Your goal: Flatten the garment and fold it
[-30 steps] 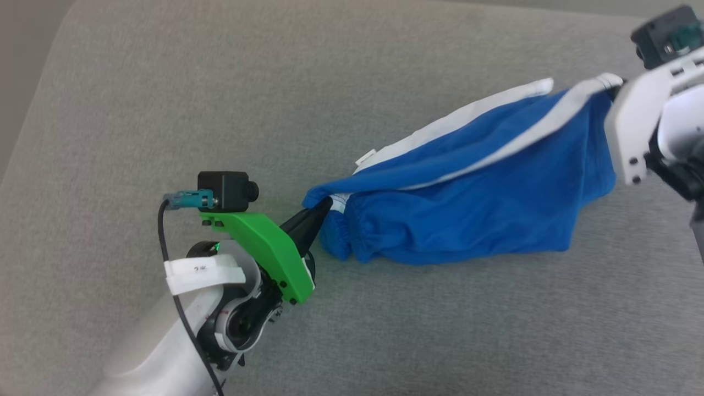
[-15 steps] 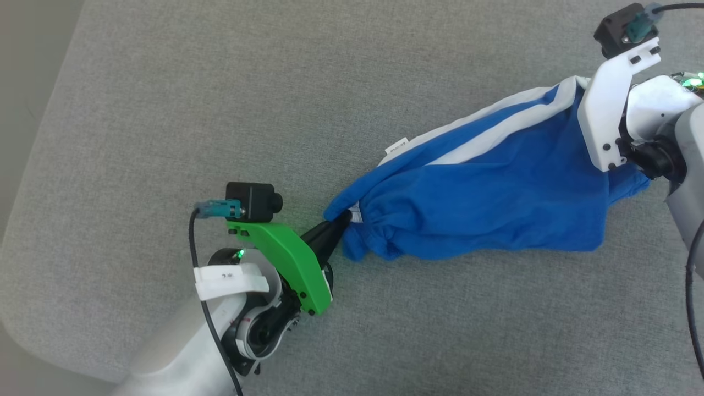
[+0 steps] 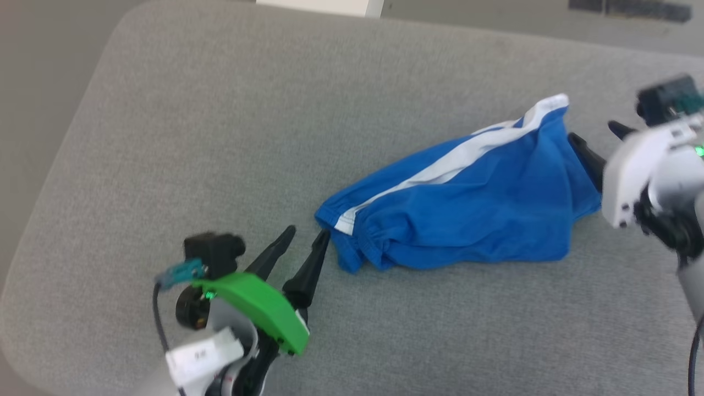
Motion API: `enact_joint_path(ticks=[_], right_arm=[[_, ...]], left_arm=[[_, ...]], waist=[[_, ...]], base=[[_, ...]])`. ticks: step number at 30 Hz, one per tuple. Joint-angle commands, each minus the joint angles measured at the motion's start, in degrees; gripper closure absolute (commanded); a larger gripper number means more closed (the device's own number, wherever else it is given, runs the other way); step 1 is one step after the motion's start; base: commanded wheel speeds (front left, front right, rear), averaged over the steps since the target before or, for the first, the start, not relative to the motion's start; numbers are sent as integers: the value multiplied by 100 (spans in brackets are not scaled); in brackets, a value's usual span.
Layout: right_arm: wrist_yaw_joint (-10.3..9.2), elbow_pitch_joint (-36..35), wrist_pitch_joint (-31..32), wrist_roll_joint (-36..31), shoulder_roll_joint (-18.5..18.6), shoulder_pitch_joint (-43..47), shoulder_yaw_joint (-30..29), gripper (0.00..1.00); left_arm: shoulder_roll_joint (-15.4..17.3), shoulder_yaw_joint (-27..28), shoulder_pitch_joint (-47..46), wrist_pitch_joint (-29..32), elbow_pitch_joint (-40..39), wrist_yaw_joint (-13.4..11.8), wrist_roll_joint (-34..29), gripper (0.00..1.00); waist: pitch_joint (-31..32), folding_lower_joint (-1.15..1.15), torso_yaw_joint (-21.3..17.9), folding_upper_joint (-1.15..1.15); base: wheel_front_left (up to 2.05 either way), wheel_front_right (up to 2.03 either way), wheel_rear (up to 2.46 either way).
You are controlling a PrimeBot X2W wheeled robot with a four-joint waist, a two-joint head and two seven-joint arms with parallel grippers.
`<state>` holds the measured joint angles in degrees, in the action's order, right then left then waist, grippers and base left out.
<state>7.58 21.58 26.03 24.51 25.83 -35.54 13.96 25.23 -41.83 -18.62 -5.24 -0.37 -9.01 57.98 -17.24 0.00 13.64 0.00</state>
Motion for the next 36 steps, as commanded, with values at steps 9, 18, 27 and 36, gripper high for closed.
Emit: enact_joint_path(ticks=[9, 18, 27, 36], right_arm=[[-9, -1365, -1724, -855, -1179, 2263, -1718, 0], [-9, -2112, -2065, -1347, -2102, 3271, -1976, 0], [-9, -2303, -2033, -1499, -2236, 3263, -1908, 0], [-9, -2156, -1759, -1892, -2247, 3037, -1760, 0]], left_arm=[[-211, -250, 534, -622, 109, -315, -534, 0], [-676, -431, 249, -681, 1167, -462, -767, 0], [-1051, -422, -37, -430, 2173, -681, -670, 0], [-1199, -571, -196, 21, 2637, -706, -579, 100]], waist=[[831, 0, -457, 0], [899, 0, -920, 0], [789, 0, -1225, 0], [641, 0, -1174, 0]], base=[[0, 0, 0], [0, 0, 0], [0, 0, 0], [0, 0, 0]])
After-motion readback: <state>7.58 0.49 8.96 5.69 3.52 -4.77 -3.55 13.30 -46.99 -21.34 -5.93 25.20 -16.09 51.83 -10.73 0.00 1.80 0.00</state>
